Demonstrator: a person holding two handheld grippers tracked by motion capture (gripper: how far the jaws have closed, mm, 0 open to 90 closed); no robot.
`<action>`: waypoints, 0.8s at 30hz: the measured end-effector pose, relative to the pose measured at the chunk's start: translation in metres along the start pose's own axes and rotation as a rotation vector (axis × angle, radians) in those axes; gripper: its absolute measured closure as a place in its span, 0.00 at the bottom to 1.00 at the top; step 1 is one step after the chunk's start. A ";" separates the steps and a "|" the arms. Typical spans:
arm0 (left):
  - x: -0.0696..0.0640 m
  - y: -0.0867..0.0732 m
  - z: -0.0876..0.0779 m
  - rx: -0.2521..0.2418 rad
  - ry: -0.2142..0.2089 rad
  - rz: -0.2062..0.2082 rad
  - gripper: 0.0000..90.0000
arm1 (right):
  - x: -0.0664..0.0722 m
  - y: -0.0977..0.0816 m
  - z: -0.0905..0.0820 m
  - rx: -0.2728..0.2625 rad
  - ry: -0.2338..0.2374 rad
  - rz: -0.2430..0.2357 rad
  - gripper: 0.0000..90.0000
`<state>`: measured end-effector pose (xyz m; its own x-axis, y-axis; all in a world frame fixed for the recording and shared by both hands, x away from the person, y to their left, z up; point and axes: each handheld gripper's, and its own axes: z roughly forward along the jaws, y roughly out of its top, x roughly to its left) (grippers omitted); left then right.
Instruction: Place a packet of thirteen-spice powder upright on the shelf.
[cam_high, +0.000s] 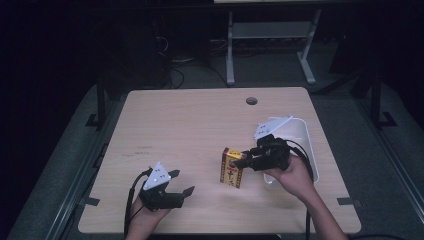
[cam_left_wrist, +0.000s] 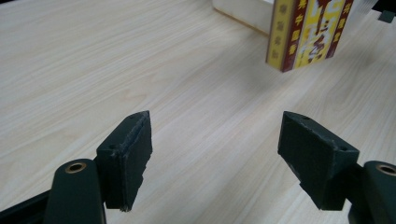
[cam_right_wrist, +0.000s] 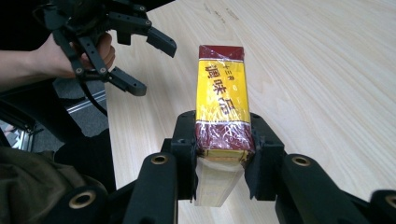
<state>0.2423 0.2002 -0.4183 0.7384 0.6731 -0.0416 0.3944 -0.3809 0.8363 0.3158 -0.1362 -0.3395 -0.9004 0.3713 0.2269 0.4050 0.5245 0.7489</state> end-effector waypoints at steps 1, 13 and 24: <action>0.001 0.000 0.000 0.003 0.000 0.000 0.28 | -0.001 0.000 -0.002 -0.001 0.003 -0.005 0.75; 0.022 -0.004 -0.004 0.010 0.006 -0.050 0.25 | -0.009 0.005 -0.019 0.025 0.009 -0.060 0.75; 0.034 -0.008 -0.003 0.027 0.006 -0.083 0.22 | -0.016 0.003 -0.033 0.030 0.001 -0.086 0.75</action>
<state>0.2629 0.2284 -0.4250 0.6990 0.7071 -0.1068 0.4690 -0.3405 0.8149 0.3259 -0.1659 -0.3200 -0.9322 0.3233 0.1630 0.3306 0.5767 0.7470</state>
